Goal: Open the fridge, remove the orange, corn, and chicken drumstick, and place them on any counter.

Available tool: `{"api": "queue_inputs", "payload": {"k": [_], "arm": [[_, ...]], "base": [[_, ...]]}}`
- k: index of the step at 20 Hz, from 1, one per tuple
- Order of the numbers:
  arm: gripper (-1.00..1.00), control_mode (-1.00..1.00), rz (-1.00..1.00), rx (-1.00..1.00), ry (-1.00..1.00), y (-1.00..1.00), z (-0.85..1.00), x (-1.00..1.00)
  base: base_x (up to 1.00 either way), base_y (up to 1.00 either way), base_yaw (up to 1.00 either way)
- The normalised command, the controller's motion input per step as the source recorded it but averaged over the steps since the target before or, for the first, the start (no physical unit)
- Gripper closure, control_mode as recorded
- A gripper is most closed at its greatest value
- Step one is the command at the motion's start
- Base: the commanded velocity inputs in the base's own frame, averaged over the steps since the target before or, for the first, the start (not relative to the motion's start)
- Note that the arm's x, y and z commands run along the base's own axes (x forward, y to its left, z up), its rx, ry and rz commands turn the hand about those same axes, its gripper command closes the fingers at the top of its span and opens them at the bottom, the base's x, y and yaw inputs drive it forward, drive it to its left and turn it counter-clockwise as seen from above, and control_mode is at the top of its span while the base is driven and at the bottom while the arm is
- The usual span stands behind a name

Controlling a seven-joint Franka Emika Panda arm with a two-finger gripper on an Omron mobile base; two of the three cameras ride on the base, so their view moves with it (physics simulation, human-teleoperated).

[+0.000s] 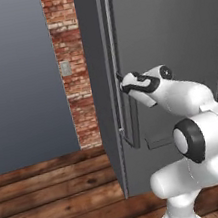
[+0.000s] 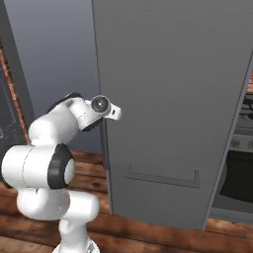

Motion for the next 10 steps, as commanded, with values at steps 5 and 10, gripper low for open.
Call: {"api": "queue_inputs", "payload": {"k": [5, 10], "arm": [[1.0, -1.0, -0.01, -0.01, -0.09, -0.8, 0.0, -1.0], [1.0, -1.0, 0.0, -0.06, -0.05, -0.97, 0.0, -1.0]], "base": [[0.0, 0.0, 0.0], [0.0, 0.0, 0.0]]}}
